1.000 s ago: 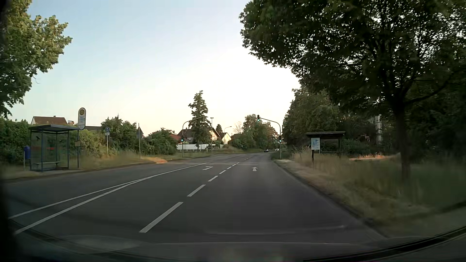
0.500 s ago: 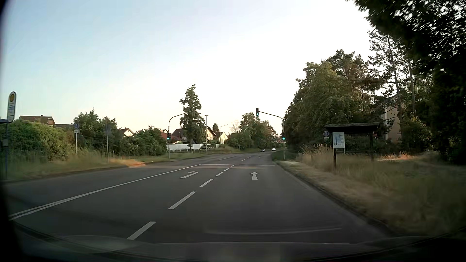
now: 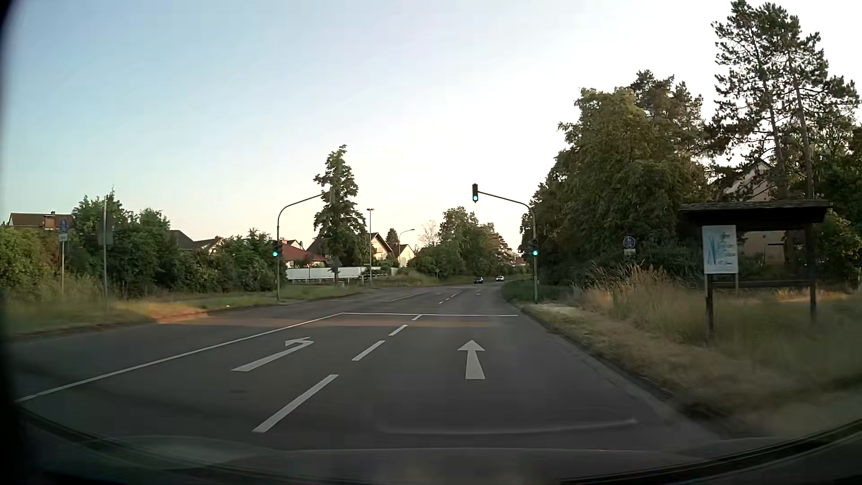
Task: Follow the waypoints while adhering to traffic rules and regulations
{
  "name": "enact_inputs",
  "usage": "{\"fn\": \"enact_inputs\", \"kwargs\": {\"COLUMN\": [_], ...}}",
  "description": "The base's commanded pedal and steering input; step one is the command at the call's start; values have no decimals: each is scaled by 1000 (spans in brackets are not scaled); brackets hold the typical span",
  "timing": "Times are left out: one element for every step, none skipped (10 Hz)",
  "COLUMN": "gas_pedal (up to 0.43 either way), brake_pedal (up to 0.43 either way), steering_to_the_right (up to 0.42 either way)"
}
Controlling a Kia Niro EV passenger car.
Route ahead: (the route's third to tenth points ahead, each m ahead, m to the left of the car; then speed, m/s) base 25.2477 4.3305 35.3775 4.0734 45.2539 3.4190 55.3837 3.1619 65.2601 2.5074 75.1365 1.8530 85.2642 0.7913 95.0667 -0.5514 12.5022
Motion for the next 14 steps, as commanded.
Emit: {"fn": "enact_inputs", "kwargs": {"gas_pedal": [20, 20, 20, 20, 20, 20, 20, 20, 20, 20, 20, 20, 20, 20], "brake_pedal": [30, 30, 30, 30, 30, 30, 30, 30, 30, 30, 24, 30, 30, 24], "steering_to_the_right": [6, 6, 6, 6, 5, 6, 6, 6, 6, 5, 6, 6, 6, 6]}}
